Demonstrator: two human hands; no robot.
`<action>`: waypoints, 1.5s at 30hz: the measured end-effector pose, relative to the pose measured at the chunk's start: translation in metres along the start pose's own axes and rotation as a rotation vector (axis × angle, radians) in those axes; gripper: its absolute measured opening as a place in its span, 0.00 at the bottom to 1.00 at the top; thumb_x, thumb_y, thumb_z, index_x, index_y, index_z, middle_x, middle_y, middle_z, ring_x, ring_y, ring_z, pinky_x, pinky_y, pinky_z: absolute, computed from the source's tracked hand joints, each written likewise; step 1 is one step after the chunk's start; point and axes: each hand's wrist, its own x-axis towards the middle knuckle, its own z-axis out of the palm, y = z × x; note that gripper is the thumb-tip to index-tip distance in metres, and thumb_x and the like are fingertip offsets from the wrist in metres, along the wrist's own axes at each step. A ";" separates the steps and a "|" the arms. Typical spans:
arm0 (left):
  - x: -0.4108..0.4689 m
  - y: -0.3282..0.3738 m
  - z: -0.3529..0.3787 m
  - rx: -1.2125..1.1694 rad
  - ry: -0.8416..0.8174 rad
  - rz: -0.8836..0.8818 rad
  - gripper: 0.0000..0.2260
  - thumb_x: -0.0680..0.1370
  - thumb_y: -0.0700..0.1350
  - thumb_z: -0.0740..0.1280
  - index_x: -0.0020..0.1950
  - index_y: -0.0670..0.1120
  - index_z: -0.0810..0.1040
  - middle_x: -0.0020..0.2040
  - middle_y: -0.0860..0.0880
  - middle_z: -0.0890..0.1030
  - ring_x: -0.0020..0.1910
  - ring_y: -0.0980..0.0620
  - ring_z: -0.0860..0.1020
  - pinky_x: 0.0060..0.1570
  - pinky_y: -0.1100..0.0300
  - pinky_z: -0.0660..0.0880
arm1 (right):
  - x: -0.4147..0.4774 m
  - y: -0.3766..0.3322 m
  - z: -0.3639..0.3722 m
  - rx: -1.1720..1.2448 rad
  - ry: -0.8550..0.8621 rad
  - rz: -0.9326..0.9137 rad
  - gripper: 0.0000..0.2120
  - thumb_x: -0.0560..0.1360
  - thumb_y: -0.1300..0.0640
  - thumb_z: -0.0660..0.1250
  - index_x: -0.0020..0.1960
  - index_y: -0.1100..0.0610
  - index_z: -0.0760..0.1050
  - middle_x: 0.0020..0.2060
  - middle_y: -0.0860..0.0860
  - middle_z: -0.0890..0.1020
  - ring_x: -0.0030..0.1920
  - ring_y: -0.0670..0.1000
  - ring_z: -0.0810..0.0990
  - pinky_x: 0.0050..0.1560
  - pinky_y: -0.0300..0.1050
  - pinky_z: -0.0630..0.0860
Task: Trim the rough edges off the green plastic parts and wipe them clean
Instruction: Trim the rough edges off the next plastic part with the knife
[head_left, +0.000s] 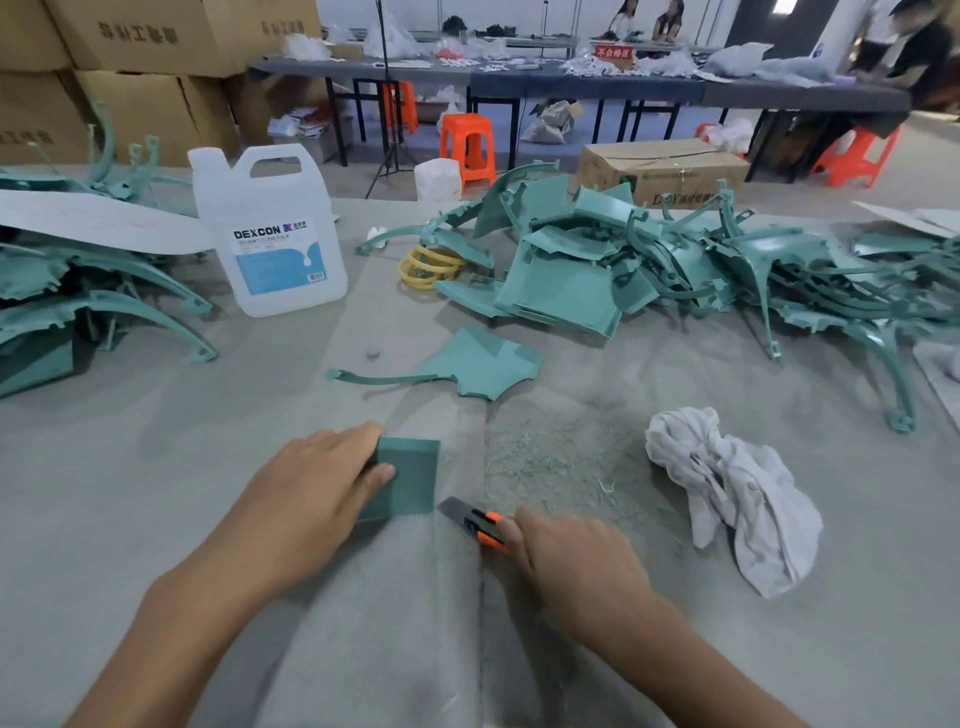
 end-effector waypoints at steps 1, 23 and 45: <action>0.000 -0.001 0.000 -0.001 0.014 0.005 0.13 0.83 0.54 0.59 0.42 0.52 0.61 0.37 0.55 0.71 0.40 0.49 0.71 0.40 0.50 0.67 | -0.001 0.002 0.001 0.007 -0.003 -0.006 0.14 0.85 0.39 0.46 0.47 0.47 0.60 0.46 0.53 0.81 0.50 0.62 0.81 0.39 0.53 0.66; -0.072 -0.060 0.047 -0.158 0.231 -0.506 0.08 0.75 0.44 0.75 0.46 0.56 0.80 0.41 0.54 0.81 0.38 0.52 0.78 0.41 0.52 0.73 | -0.022 0.163 -0.027 0.068 0.326 0.623 0.24 0.78 0.31 0.57 0.71 0.37 0.71 0.63 0.54 0.78 0.63 0.63 0.74 0.64 0.58 0.64; -0.027 0.080 0.033 0.327 -0.230 -0.223 0.16 0.81 0.65 0.48 0.54 0.56 0.65 0.53 0.49 0.82 0.52 0.45 0.81 0.41 0.53 0.65 | 0.012 -0.039 -0.042 0.089 0.806 -0.442 0.04 0.76 0.54 0.71 0.46 0.54 0.80 0.41 0.52 0.80 0.40 0.57 0.78 0.42 0.49 0.74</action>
